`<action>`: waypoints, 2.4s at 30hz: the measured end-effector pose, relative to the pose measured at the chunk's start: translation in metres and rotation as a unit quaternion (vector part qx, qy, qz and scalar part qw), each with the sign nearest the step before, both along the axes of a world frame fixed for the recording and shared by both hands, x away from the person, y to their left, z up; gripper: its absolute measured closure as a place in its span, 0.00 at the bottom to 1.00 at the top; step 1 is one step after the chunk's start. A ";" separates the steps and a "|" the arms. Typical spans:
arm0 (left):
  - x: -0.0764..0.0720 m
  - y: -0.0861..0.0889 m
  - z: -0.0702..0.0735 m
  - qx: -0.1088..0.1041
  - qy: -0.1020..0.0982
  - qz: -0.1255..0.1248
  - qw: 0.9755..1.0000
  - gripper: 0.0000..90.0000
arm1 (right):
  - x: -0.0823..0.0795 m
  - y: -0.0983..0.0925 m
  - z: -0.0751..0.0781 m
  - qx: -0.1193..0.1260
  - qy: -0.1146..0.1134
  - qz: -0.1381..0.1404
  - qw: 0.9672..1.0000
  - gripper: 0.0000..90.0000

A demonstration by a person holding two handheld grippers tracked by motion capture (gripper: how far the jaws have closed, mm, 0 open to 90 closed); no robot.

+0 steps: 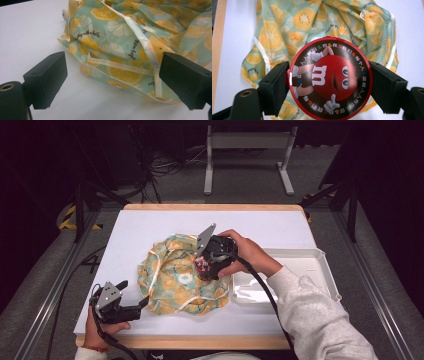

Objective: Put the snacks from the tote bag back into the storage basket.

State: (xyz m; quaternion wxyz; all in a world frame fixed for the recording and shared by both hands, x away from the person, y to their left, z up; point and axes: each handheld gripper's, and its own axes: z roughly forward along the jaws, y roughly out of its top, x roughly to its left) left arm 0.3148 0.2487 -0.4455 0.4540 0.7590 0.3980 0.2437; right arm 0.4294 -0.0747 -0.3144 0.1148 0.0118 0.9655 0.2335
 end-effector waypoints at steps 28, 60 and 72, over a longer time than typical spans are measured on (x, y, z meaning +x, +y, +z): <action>0.002 -0.001 -0.003 0.018 0.008 0.013 1.000 0.10 | -0.006 -0.056 0.019 -0.003 -0.012 -0.024 1.000 0.26; 0.002 -0.003 -0.003 0.021 0.010 0.008 1.000 0.10 | 0.007 -0.133 -0.006 -0.064 0.025 -0.083 0.994 0.26; 0.003 -0.003 -0.003 0.021 0.010 0.006 1.000 0.10 | 0.014 -0.152 -0.029 -0.092 0.045 -0.098 0.990 0.26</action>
